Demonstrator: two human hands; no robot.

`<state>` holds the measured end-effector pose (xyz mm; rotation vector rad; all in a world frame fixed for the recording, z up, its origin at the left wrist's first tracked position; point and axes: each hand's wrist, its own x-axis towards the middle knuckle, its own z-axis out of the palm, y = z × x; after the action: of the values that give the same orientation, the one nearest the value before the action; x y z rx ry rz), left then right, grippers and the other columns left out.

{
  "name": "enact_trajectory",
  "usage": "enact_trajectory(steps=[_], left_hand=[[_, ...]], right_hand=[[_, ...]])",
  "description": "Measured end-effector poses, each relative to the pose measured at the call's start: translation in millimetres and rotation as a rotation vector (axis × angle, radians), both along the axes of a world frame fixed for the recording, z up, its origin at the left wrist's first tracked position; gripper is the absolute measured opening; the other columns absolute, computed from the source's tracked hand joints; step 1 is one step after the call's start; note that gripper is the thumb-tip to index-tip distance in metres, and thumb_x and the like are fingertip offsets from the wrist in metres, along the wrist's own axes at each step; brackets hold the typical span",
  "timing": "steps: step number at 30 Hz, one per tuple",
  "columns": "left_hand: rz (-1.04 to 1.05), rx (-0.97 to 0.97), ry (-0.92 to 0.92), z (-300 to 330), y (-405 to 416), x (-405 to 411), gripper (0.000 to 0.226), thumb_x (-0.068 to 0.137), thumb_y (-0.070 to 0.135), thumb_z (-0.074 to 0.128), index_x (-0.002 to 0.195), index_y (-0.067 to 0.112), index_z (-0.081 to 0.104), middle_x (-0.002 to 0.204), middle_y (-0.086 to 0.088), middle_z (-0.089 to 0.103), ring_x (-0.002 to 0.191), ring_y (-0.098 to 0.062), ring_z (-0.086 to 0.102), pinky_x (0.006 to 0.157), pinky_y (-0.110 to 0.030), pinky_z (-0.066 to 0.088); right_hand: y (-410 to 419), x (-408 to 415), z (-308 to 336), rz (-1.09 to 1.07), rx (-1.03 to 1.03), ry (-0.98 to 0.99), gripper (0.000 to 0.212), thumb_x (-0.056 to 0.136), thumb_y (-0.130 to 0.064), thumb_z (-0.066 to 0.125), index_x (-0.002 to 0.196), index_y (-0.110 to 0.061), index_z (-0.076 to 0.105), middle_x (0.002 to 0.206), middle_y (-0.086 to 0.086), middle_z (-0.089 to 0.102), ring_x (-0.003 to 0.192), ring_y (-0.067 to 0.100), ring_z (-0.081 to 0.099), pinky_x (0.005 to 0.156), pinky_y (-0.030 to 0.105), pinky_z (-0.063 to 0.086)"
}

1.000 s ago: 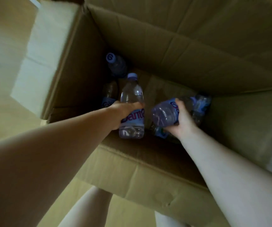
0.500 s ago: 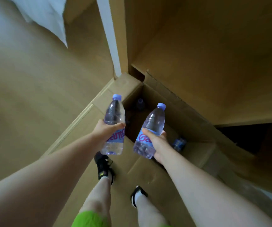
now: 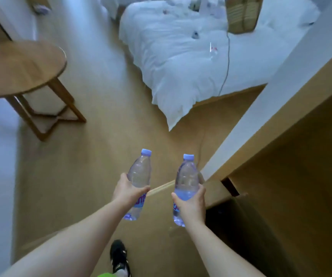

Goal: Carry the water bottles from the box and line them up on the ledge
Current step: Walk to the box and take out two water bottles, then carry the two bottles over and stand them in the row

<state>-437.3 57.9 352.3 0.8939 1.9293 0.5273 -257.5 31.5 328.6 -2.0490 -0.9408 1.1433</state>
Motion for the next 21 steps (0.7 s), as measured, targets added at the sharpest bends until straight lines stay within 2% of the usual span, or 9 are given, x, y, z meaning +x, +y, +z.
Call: enact_trajectory(steps=[4, 8, 10, 14, 21], left_hand=[[0.051, 0.078, 0.058, 31, 39, -87, 0.064, 0.066, 0.034, 0.084, 0.114, 0.015, 0.046, 0.111, -0.006, 0.062, 0.099, -0.026, 0.061, 0.082, -0.035, 0.048], [0.148, 0.163, 0.109, 64, 72, -165, 0.062, 0.066, 0.035, 0.084, 0.110, 0.018, 0.044, 0.107, -0.004, 0.062, 0.087, -0.022, 0.058, 0.073, -0.031, 0.044], [0.210, 0.194, 0.098, 76, 85, -192, 0.063, 0.066, 0.037, 0.084, 0.111, 0.018, 0.043, 0.105, -0.003, 0.062, 0.089, -0.023, 0.060, 0.076, -0.034, 0.048], [0.293, 0.238, 0.073, 90, 119, -224, 0.061, 0.067, 0.039, 0.083, 0.107, 0.020, 0.041, 0.103, -0.001, 0.062, 0.088, -0.022, 0.062, 0.076, -0.036, 0.051], [0.333, 0.244, 0.082, 86, 219, -262, 0.061, 0.067, 0.039, 0.084, 0.107, 0.022, 0.041, 0.102, 0.001, 0.060, 0.091, -0.020, 0.062, 0.082, -0.040, 0.054]], right_hand=[[52, -77, 32, 0.091, 0.085, -0.053, 0.071, 0.071, -0.032, 0.082, 0.126, -0.021, 0.039, 0.118, -0.002, 0.058, 0.105, 0.023, 0.059, 0.082, 0.031, 0.046], [97, -149, 59, 0.165, 0.131, -0.044, 0.077, 0.073, -0.034, 0.080, 0.134, -0.020, 0.034, 0.119, 0.001, 0.059, 0.099, 0.025, 0.060, 0.081, 0.032, 0.047], [116, -178, 72, 0.218, 0.155, -0.056, 0.077, 0.076, -0.035, 0.079, 0.136, -0.021, 0.032, 0.121, 0.001, 0.059, 0.098, 0.025, 0.059, 0.078, 0.030, 0.045], [163, -226, 92, 0.299, 0.242, -0.088, 0.075, 0.076, -0.035, 0.079, 0.135, -0.018, 0.035, 0.125, 0.002, 0.053, 0.111, 0.025, 0.054, 0.087, 0.039, 0.050], [291, -285, 95, 0.410, 0.332, -0.094, 0.080, 0.077, -0.033, 0.080, 0.140, -0.015, 0.034, 0.130, 0.002, 0.051, 0.117, 0.024, 0.050, 0.095, 0.046, 0.048]])
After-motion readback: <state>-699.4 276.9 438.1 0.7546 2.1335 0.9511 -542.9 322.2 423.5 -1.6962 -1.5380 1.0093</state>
